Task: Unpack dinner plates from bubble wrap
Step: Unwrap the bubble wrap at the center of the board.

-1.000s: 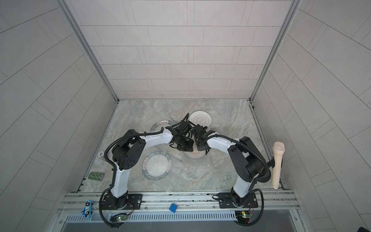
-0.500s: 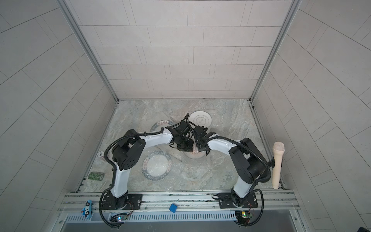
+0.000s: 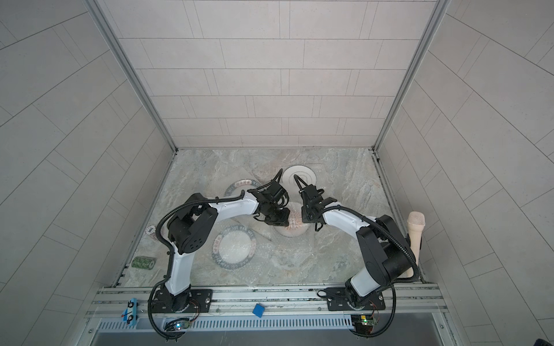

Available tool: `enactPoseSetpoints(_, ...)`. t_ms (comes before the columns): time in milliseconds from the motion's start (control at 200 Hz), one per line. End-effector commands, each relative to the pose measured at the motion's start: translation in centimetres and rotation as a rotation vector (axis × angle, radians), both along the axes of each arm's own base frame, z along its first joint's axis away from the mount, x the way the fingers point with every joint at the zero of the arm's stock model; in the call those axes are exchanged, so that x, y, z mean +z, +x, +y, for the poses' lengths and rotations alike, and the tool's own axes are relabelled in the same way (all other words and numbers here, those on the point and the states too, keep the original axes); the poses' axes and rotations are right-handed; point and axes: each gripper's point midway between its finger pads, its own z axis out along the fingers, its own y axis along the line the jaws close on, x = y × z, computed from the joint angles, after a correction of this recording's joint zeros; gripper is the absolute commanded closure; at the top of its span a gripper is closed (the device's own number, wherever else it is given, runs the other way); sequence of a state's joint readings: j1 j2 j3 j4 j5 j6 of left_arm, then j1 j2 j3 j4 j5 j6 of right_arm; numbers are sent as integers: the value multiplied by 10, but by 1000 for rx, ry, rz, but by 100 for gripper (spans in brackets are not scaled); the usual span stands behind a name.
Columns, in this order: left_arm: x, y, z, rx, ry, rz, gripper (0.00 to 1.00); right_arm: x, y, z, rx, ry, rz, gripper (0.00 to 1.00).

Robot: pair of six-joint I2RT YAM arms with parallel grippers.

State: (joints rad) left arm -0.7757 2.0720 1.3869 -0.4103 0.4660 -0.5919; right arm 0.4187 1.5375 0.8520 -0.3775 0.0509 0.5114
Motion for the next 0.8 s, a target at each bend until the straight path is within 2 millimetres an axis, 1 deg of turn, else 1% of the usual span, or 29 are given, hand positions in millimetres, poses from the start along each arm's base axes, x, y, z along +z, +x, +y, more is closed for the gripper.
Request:
enactPoseSetpoints(0, -59, -27, 47, 30, 243, 113, 100, 5, 2, -21, -93, 11, -23, 100)
enactPoseSetpoints(70, -59, -27, 47, 32, 245, 115, 100, 3, 1, -29, -127, 18, -19, 100)
enactPoseSetpoints(195, -59, -27, 47, 32, 246, 115, 100, 1, 1, -34, -163, 27, -23, 100)
enactPoseSetpoints(295, -59, -27, 47, 30, 243, 115, 100, 1, 3, -25, -128, 57, -23, 100)
enactPoseSetpoints(365, -58, -27, 45, 26, 235, 114, 100, 11, 4, -18, -82, 31, -51, 100)
enactPoseSetpoints(450, -58, -28, 45, 26, 231, 117, 100, 30, 3, -7, -15, -12, -95, 84)
enactPoseSetpoints(460, -59, -28, 45, 26, 231, 117, 100, 32, 3, -6, -8, -14, -96, 81)
enactPoseSetpoints(520, -58, -27, 44, 25, 229, 115, 100, 36, 2, 2, 31, -24, -86, 69)
enactPoseSetpoints(620, -58, -27, 44, 25, 225, 113, 100, 23, -7, 13, 81, -50, -30, 59)
enactPoseSetpoints(660, -58, -27, 44, 26, 224, 114, 100, 16, -11, 16, 96, -64, -11, 53)
enactPoseSetpoints(720, -57, -27, 43, 26, 222, 112, 100, 6, -15, 18, 104, -93, 22, 50)
enactPoseSetpoints(796, -58, -28, 44, 24, 222, 114, 100, -2, -16, 16, 97, -134, 42, 48)
